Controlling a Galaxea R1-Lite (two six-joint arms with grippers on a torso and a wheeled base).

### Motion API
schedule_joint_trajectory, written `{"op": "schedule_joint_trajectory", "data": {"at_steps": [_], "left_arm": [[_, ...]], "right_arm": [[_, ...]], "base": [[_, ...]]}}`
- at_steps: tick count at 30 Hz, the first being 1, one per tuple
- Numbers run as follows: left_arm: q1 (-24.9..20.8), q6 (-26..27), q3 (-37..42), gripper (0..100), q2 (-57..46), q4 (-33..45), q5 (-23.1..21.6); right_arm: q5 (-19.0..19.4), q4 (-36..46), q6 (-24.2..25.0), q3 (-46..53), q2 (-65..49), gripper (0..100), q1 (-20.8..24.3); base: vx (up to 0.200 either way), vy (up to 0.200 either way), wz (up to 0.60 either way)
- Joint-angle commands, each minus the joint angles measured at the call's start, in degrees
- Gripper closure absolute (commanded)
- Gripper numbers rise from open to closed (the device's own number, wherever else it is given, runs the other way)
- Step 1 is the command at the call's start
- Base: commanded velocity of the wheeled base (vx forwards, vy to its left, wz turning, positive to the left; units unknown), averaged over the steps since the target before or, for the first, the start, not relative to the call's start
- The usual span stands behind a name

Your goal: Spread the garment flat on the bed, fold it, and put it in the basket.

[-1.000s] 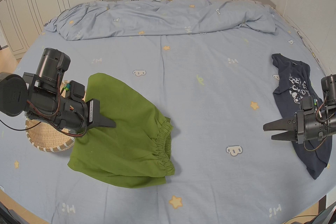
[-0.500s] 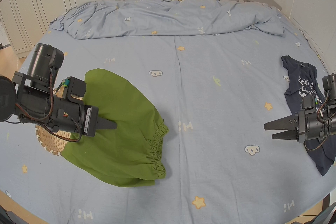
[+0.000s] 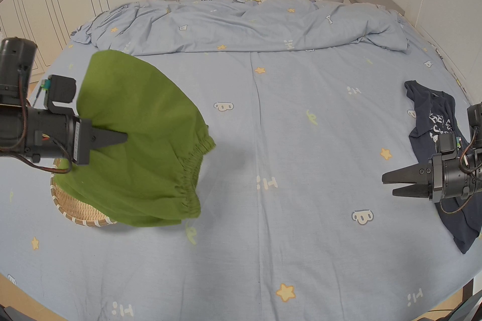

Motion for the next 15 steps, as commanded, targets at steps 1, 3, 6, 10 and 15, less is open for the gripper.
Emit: {"op": "schedule_joint_trajectory", "data": {"at_steps": [1,3,6,10,15], "left_arm": [[3.11,0.08,-0.60,100,-4.13,-1.00,-0.21],[5.04,-0.10,-0.52,100,-4.57,-1.70,-0.47],[7.50,-0.36,-0.52,100,-4.75,-2.32,-0.56],[12.87,-0.45,-0.78,100,-1.67,-2.58,-1.44],[20.07,-1.77,-1.57,100,7.82,-2.58,-8.56]], "right_arm": [[0.09,-0.03,0.04,-0.11,-0.62,0,0.00],[0.01,-0.03,0.04,-0.46,-0.71,0,-0.18],[0.01,-0.03,0.04,-0.55,-0.88,0,-0.44],[0.01,-0.03,0.04,-0.55,-1.41,0,-0.44],[0.01,-0.03,-0.05,-0.99,-2.29,0,-0.44]], "base": [[0.000,0.000,0.00],[0.000,0.000,0.00],[0.000,0.000,0.00],[0.000,0.000,0.00],[0.000,0.000,0.00]]}}
